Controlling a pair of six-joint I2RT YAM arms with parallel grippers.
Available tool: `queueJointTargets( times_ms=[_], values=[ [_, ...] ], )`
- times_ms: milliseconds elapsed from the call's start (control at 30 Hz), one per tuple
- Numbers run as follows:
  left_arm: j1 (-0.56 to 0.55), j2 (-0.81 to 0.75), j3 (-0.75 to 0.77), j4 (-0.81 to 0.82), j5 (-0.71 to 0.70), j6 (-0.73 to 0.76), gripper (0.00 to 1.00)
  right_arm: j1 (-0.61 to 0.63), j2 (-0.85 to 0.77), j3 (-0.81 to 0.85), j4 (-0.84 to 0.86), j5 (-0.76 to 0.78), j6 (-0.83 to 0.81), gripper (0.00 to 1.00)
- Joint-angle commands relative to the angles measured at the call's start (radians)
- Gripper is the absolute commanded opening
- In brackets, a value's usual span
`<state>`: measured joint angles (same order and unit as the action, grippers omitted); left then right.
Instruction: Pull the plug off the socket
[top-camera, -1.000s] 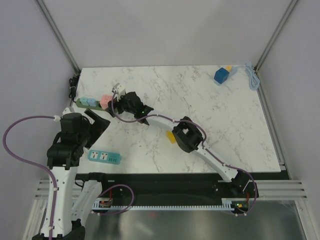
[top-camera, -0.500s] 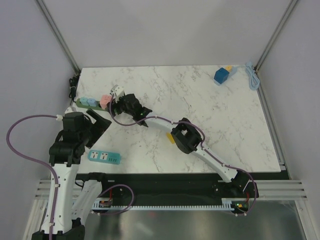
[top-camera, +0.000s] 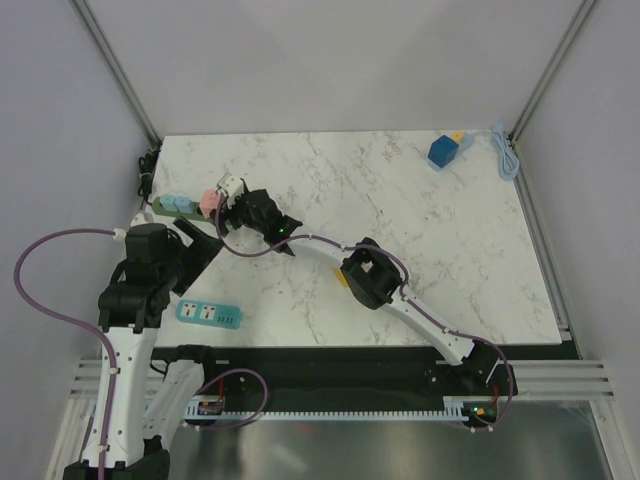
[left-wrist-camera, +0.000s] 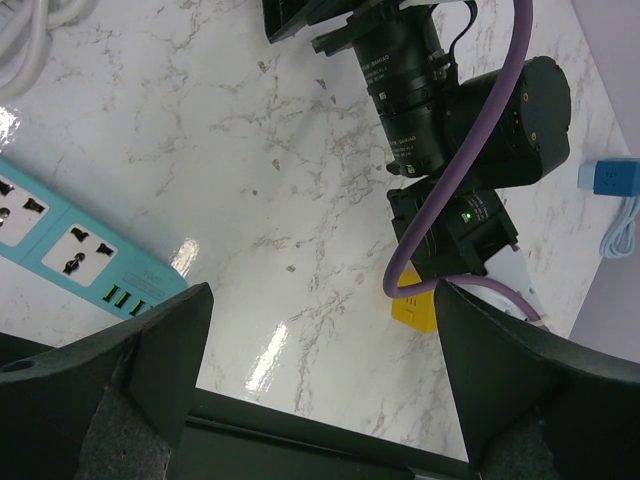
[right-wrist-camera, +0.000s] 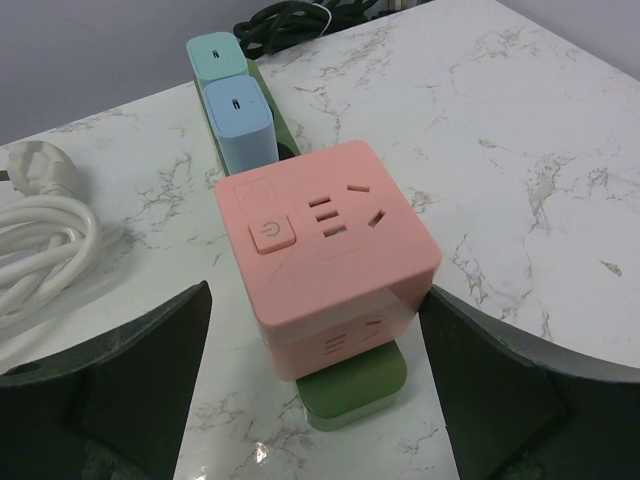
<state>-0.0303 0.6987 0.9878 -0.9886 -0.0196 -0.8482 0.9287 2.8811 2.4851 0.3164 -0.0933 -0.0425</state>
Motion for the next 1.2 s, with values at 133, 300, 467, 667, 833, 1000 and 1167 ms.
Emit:
queueJointTargets(
  times_ms=[133,300,467,667,833,1000,1167],
  values=[
    [-0.002,0.009,0.014,0.036,0.015,-0.005,0.98,0.007,0.014,0.052,0.059,-0.022,-0.025,0.81],
    [-0.002,0.015,0.012,0.041,0.015,-0.002,0.98,0.009,-0.016,0.021,0.052,-0.057,-0.033,0.59],
    [-0.002,0.007,0.009,0.042,0.038,-0.003,0.98,0.010,-0.086,-0.066,0.053,-0.092,-0.048,0.30],
    [-0.002,0.001,0.011,0.039,0.043,0.001,0.98,0.009,-0.213,-0.234,0.082,-0.112,-0.027,0.00],
    [-0.002,-0.008,0.012,0.036,0.047,-0.008,0.97,0.009,-0.330,-0.411,0.101,-0.082,-0.014,0.00],
    [-0.002,-0.015,0.014,0.038,0.055,-0.006,0.97,0.009,-0.469,-0.595,0.072,-0.065,0.003,0.00],
    [-0.002,-0.011,-0.003,0.038,0.067,0.003,0.96,0.009,-0.638,-0.811,0.096,-0.063,0.041,0.00]
  ],
)
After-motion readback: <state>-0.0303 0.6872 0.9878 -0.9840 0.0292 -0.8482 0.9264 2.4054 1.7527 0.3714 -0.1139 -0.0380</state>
